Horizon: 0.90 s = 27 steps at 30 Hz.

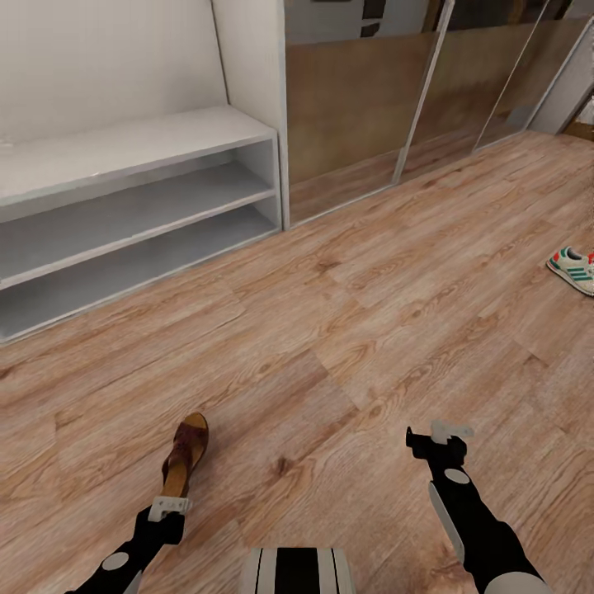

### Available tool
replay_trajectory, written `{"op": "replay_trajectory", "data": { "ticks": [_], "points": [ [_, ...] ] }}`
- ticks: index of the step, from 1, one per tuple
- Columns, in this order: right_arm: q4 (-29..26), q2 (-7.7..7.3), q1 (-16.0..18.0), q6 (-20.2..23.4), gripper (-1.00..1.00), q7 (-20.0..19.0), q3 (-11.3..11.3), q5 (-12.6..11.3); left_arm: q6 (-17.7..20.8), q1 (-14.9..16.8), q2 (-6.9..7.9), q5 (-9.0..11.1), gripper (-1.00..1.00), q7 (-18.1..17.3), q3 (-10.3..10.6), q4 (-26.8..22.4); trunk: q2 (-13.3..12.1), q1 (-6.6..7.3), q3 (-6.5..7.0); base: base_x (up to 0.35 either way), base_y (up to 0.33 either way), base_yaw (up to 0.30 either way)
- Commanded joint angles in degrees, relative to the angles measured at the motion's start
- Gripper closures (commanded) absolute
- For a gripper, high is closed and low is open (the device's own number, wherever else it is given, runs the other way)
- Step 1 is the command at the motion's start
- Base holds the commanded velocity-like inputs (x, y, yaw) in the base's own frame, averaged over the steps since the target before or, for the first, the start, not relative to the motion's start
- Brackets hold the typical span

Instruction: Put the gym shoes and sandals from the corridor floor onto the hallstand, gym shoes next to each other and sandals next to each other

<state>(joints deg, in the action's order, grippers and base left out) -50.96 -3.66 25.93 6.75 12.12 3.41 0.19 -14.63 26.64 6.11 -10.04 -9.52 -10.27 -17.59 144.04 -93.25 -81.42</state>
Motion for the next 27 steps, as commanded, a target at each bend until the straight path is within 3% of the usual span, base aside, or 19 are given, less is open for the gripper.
{"op": "replay_trajectory", "data": {
  "ticks": [1, 6, 11, 15, 27],
  "points": [
    [0.0, -0.02, -0.1, 0.1, -1.00, 0.2, -0.1, 0.0, -0.2, -0.2, 0.11, -0.7, 1.00, -0.4, -0.4, 0.0, 0.0, 0.03, 0.28, 0.000, 0.000, 0.000],
    [2.0, -0.03, -1.3, -2.5, -1.00, 0.3, -0.1, 0.1, -0.3, -1.5, 0.62, -0.5, 1.00, -0.3, -0.6, 0.0, -0.1, 0.16, 1.82, 0.000, 0.000, 0.000],
    [6.1, -0.03, -2.3, -7.6, -1.00, 0.3, -0.1, 0.1, -0.4, -3.3, 0.94, 1.5, 1.00, -0.5, -1.7, -0.1, -0.1, 0.29, 3.37, 0.000, 0.000, 0.000],
    [11.6, -0.03, -3.0, -13.8, -1.00, 0.3, -0.1, 0.0, -2.6, -4.6, 1.39, 3.1, 1.00, -0.7, -2.8, 0.0, -0.2, 0.39, 4.62, 0.000, 0.000, 0.000],
    [27.7, -0.05, -3.4, -28.9, -1.00, 0.2, -0.2, 0.1, -5.9, -7.2, 1.89, 3.8, 1.00, -0.8, -3.2, 0.0, -0.4, 0.70, 8.36, 0.000, 0.000, 0.000]
  ]
}}
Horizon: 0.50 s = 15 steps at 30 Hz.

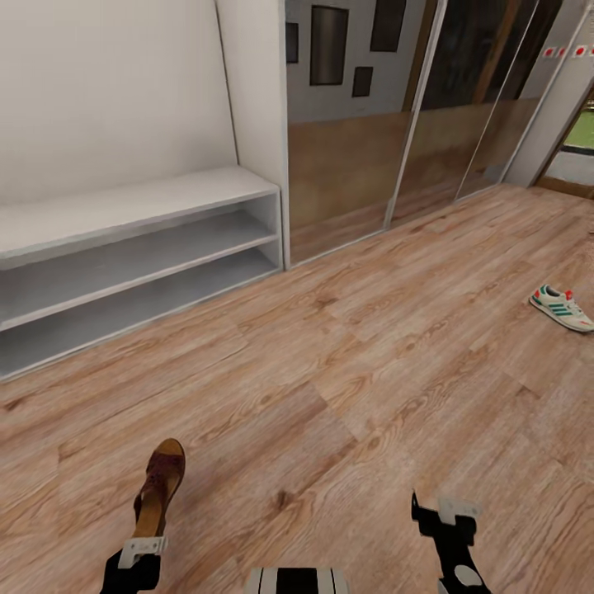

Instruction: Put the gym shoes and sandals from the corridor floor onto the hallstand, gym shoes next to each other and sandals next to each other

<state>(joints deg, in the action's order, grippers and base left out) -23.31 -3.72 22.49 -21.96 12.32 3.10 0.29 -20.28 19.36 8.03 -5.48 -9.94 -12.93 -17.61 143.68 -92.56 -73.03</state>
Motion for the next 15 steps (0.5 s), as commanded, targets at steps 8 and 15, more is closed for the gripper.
{"op": "replay_trajectory", "data": {
  "ticks": [8, 15],
  "points": [
    [13.6, 0.02, 0.0, -11.4, -1.00, -0.1, 0.0, 0.0, -1.9, -2.2, -0.24, -0.8, 1.00, -0.3, -0.5, 0.3, -0.1, 0.21, 2.47, 0.000, 0.000, 0.000],
    [16.5, 0.34, 0.0, -12.5, -1.00, -0.1, 0.0, 0.1, -4.6, -4.1, -0.75, -0.7, 1.00, 0.0, -0.6, 0.5, -0.2, 0.39, 4.65, 0.000, 0.000, 0.000]
  ]
}}
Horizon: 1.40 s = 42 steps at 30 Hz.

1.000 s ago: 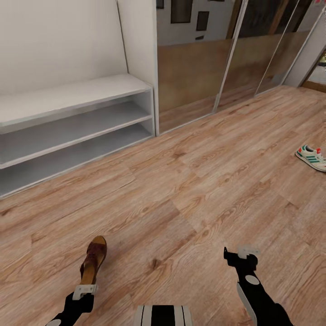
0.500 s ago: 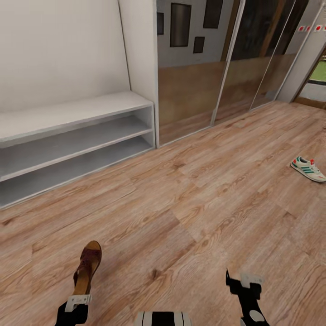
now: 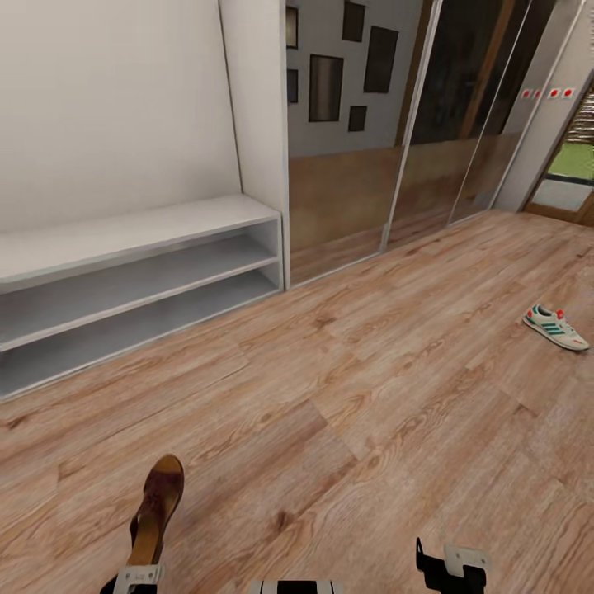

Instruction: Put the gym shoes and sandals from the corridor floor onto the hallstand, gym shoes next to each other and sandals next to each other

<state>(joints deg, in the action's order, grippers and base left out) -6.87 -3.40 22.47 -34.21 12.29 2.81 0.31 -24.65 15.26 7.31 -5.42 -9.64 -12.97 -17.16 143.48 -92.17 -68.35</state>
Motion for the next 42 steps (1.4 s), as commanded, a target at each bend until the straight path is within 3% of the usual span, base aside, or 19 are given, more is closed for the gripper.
{"op": "replay_trajectory", "data": {
  "ticks": [1, 19, 42],
  "points": [
    [0.1, 0.03, 0.0, -0.2, -1.00, -0.1, 0.3, 0.1, -0.2, 0.0, -0.05, -0.8, 1.00, -0.3, -0.5, 0.1, 0.0, 0.03, 0.28, 0.000, 0.000, 0.000],
    [0.7, 0.14, 0.0, -0.1, -1.00, 0.0, 0.3, 0.0, -0.3, -0.1, -0.10, -0.8, 1.00, -0.3, -0.6, 0.3, -0.2, 0.50, 5.13, 0.000, 0.000, 0.000],
    [0.7, 0.22, 0.0, -0.2, -1.00, -0.1, 0.3, -0.1, -0.3, -0.1, -0.10, -0.8, 1.00, -0.3, -0.6, 0.4, -9.5, 5.55, 8.50, 0.000, 0.000, -0.152]
  ]
}}
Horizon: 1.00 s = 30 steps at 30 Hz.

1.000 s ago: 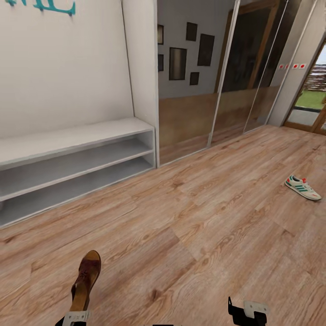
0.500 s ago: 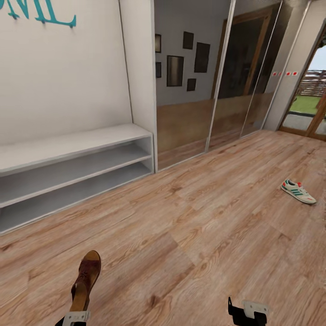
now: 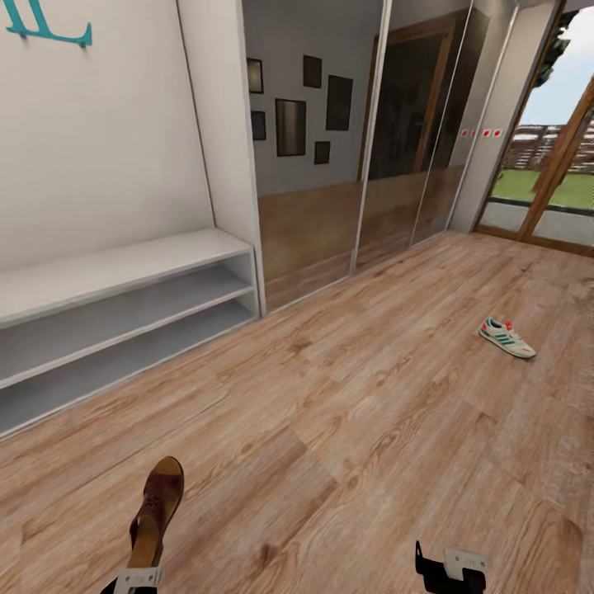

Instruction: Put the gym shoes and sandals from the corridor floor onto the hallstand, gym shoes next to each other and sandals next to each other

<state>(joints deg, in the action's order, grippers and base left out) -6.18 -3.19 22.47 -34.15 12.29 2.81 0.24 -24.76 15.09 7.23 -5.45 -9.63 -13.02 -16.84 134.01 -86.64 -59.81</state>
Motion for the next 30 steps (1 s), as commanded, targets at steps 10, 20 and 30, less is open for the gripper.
{"op": "replay_trajectory", "data": {
  "ticks": [10, 20, 30],
  "points": [
    [0.1, 0.02, 0.0, -0.2, -1.00, -0.1, 0.3, 0.0, -0.2, 0.0, -0.03, -0.8, 1.00, -0.3, -0.5, 0.0, -4.0, 2.21, 1.71, 0.000, 0.000, -0.020],
    [0.1, 0.02, 0.0, -0.2, -1.00, -0.1, 0.3, 0.0, -0.4, 0.0, -0.03, -0.8, 1.00, -0.4, -0.4, 0.0, -7.2, 3.97, 3.14, 0.000, 0.000, 0.000],
    [0.1, 0.02, 0.0, -0.2, -1.00, -0.1, 0.3, 0.0, -0.5, 0.0, -0.03, -0.7, 1.00, -0.3, -0.5, 0.0, -7.2, 3.97, 3.14, 0.001, 0.000, 0.000]
  ]
}}
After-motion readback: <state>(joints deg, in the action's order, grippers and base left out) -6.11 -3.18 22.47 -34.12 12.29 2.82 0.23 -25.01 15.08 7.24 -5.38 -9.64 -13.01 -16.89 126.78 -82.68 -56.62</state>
